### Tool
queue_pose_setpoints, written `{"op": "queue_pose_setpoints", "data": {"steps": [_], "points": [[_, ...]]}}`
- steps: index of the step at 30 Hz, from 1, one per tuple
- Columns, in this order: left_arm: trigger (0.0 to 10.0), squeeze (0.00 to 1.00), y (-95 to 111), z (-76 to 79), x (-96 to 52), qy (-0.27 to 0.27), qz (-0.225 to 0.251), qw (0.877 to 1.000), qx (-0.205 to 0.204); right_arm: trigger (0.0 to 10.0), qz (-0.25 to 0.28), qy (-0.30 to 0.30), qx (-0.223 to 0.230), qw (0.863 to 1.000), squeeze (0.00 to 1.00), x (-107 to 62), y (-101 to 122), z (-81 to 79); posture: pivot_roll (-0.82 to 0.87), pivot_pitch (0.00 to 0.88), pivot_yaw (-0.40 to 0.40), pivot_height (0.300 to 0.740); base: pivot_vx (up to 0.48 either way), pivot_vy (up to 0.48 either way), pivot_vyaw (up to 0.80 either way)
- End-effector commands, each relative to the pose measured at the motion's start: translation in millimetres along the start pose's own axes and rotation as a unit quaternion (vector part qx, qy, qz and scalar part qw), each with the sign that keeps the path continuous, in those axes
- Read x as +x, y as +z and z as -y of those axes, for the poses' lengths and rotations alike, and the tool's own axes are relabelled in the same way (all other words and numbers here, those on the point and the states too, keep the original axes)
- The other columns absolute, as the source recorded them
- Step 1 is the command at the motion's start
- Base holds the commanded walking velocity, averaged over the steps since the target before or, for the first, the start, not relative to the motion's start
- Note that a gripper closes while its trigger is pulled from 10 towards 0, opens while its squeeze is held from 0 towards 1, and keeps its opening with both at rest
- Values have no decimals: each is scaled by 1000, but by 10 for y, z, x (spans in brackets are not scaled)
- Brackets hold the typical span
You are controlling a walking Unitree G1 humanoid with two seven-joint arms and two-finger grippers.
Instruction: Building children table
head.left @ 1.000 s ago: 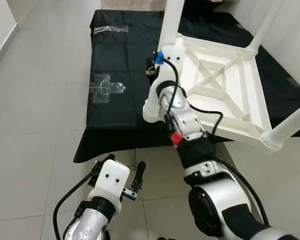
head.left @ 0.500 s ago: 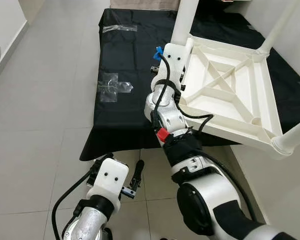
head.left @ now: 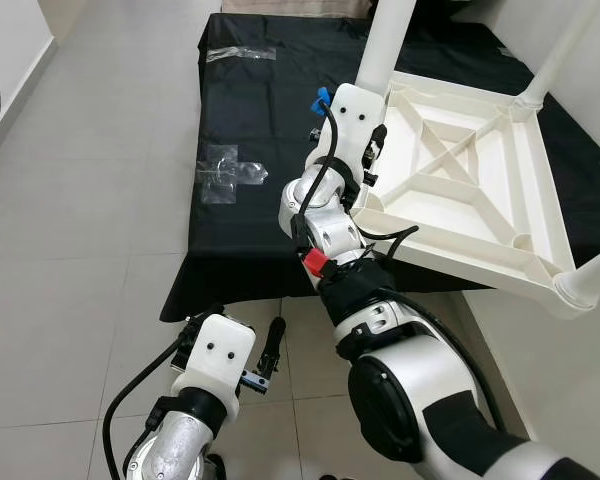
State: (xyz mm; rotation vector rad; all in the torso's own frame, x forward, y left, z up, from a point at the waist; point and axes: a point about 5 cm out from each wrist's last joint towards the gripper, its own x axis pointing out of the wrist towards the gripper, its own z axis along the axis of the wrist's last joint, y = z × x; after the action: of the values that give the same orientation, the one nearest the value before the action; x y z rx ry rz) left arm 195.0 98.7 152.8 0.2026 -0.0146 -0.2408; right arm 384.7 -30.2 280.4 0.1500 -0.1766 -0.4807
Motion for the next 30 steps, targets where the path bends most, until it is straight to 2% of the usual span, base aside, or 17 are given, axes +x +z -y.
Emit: {"op": "queue_pose_setpoints", "data": {"steps": [1,4,10,15,16,19,20,24,25,30], "points": [[10000,0,-44,27,-19,-8,-6,1000,0,10000,-71,18,-5,997,0,-145,-298,-68,84,224,-98,740,0,0,0],[10000,0,-32,40,-20,-14,-1,1000,-5,10000,-63,20,-9,998,0,-140,-285,-71,84,224,-98,740,0,0,0],[10000,0,107,108,-47,-36,48,998,-16,10000,-68,28,-14,997,0,-153,-346,-68,84,212,-96,740,0,0,0],[10000,0,125,127,-52,-40,53,998,-14,10000,-71,32,-15,997,0,-158,-365,-73,84,212,-96,740,0,0,0],[10000,0,122,134,-56,-43,53,998,-11,10000,-72,36,-16,997,443,-157,-377,-73,86,209,-95,740,0,0,0],[10000,0,117,143,-62,-47,53,997,-9,10000,-73,42,-18,996,443,-156,-392,-73,86,209,-95,740,0,0,0],[10000,0,103,142,-63,-46,50,998,-9,10000,-72,45,-17,996,1000,-156,-396,-74,86,207,-95,740,0,0,0],[10000,0,68,137,-64,-42,42,998,-6,10000,-72,49,-15,996,1000,-156,-394,-79,86,205,-93,740,0,0,0],[10000,0,62,137,-64,-42,41,998,-5,10000,-73,52,-13,996,0,-157,-388,-87,85,205,-94,740,0,0,0],[10000,0,51,140,-62,-41,38,998,-6,10000,-66,58,-11,996,0,-160,-357,-106,84,206,-96,740,0,0,0]]}}
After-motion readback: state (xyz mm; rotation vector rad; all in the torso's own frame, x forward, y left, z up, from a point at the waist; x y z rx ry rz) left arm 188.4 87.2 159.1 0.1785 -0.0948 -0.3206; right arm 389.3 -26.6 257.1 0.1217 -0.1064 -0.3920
